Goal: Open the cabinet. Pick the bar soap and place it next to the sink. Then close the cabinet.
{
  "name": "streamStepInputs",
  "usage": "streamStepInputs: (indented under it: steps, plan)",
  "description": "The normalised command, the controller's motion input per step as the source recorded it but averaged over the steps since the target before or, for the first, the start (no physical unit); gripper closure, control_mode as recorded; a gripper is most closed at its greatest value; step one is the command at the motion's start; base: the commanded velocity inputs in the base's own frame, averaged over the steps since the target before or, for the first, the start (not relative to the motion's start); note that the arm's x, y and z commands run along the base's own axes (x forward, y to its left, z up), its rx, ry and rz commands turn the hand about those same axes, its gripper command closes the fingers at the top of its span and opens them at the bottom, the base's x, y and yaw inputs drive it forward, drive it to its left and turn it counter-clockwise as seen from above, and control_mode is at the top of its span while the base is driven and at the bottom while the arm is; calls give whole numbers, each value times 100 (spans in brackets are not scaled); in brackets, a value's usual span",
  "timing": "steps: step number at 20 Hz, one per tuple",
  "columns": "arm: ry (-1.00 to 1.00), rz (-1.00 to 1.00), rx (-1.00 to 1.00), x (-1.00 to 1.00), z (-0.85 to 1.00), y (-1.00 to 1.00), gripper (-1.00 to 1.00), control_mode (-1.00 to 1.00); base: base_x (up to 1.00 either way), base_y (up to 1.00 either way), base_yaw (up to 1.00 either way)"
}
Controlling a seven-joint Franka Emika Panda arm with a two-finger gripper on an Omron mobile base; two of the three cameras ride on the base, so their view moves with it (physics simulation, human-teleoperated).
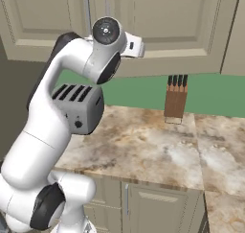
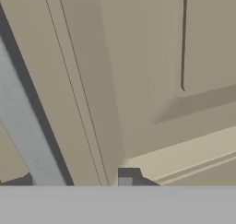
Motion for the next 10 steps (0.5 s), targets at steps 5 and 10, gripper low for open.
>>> streamStepInputs:
  steps: [5, 10]
  plan:
    - [0, 0, 0, -44, 0, -100, 100, -100, 0, 0, 0]
    - [0, 0, 0, -47, 0, -100, 100, -100, 0, 0, 0]
